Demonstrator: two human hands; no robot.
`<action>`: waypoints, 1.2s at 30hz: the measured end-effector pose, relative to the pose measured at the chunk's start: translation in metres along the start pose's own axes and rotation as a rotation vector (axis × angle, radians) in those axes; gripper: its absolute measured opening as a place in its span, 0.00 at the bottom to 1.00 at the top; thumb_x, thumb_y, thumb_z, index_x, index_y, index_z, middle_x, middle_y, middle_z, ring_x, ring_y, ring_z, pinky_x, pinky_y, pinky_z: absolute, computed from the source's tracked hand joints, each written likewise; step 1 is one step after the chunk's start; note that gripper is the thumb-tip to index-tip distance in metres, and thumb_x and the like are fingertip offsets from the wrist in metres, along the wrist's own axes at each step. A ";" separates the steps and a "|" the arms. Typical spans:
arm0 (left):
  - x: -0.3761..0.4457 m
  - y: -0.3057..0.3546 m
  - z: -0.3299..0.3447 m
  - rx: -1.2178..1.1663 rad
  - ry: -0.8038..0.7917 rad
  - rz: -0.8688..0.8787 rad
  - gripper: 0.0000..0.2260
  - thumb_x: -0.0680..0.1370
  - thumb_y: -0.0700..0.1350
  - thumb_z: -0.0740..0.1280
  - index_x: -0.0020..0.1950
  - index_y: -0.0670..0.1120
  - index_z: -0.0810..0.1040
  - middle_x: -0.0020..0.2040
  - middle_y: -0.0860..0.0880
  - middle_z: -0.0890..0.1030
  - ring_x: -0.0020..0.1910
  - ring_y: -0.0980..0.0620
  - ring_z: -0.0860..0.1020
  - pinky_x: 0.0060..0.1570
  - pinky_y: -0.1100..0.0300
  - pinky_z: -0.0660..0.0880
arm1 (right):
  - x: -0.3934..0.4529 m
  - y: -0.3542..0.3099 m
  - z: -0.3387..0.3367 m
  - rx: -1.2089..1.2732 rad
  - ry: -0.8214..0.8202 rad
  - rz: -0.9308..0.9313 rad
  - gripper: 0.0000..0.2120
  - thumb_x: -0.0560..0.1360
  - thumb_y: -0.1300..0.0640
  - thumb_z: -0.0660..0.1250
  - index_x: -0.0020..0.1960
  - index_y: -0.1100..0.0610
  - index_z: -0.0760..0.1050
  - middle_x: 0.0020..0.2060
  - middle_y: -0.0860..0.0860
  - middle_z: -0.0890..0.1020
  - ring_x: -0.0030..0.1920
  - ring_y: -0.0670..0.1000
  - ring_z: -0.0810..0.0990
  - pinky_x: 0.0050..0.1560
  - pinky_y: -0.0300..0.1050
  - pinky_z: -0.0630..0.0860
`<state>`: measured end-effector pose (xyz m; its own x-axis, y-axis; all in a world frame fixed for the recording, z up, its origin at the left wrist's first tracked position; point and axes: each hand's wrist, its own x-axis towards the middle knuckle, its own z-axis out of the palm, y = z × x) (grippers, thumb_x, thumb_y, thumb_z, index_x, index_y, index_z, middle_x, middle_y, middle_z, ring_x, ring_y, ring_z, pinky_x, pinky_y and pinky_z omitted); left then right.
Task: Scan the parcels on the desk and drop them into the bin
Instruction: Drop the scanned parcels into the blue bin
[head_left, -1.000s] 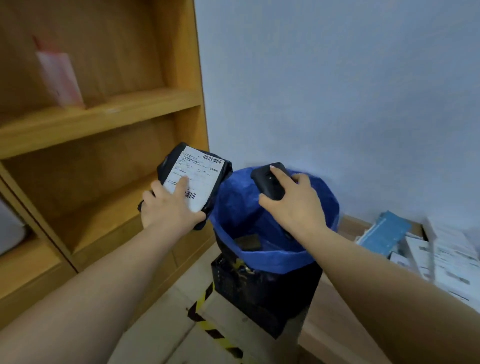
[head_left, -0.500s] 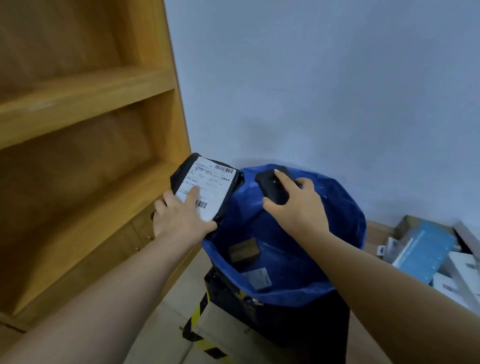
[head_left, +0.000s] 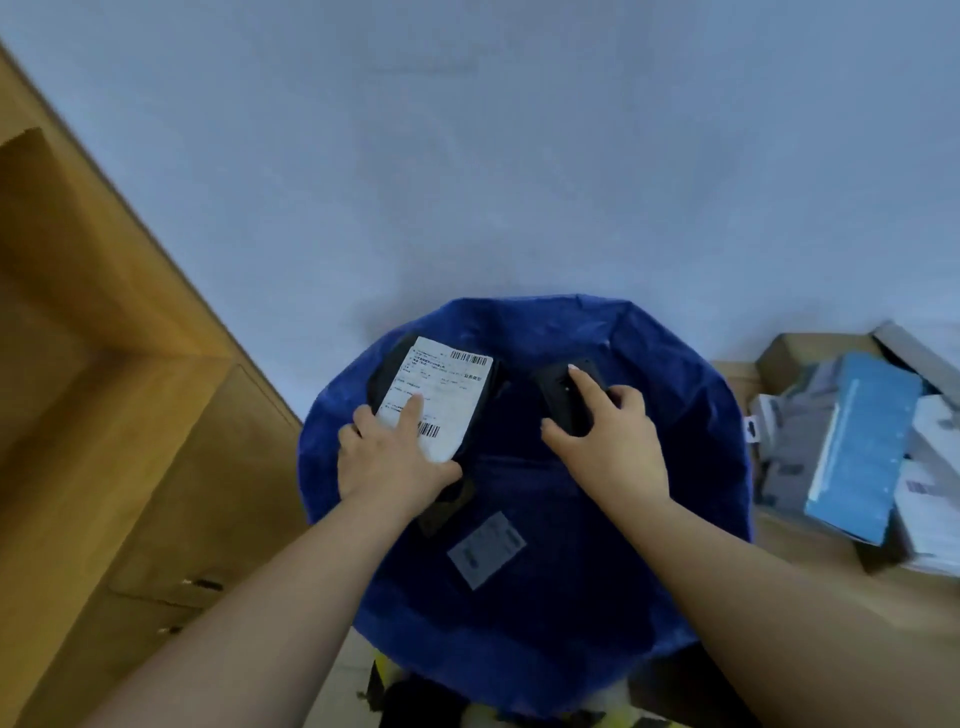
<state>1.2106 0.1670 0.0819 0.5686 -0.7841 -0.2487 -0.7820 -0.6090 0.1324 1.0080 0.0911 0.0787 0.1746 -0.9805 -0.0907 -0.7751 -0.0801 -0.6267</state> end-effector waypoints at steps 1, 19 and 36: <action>0.014 0.002 0.008 0.011 -0.025 0.035 0.43 0.68 0.66 0.68 0.78 0.60 0.52 0.70 0.39 0.57 0.64 0.37 0.63 0.66 0.48 0.65 | 0.004 0.006 0.009 0.007 0.013 0.045 0.33 0.73 0.38 0.68 0.76 0.36 0.61 0.71 0.52 0.65 0.64 0.58 0.72 0.65 0.57 0.73; 0.155 -0.003 0.213 0.226 -0.462 0.287 0.44 0.69 0.67 0.68 0.79 0.60 0.49 0.71 0.41 0.52 0.65 0.39 0.59 0.64 0.48 0.66 | 0.059 0.116 0.191 -0.112 -0.148 0.451 0.34 0.77 0.39 0.66 0.78 0.36 0.56 0.75 0.54 0.59 0.68 0.60 0.66 0.67 0.60 0.69; 0.175 -0.013 0.409 0.274 -0.625 0.262 0.45 0.72 0.65 0.69 0.80 0.59 0.44 0.73 0.39 0.51 0.69 0.38 0.57 0.68 0.46 0.62 | 0.074 0.250 0.332 -0.098 -0.322 0.540 0.35 0.77 0.39 0.67 0.79 0.36 0.54 0.74 0.55 0.59 0.66 0.60 0.67 0.66 0.59 0.70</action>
<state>1.2157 0.0867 -0.3554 0.1664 -0.6359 -0.7537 -0.9547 -0.2952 0.0383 1.0289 0.0586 -0.3412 -0.0945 -0.7854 -0.6117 -0.8542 0.3796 -0.3554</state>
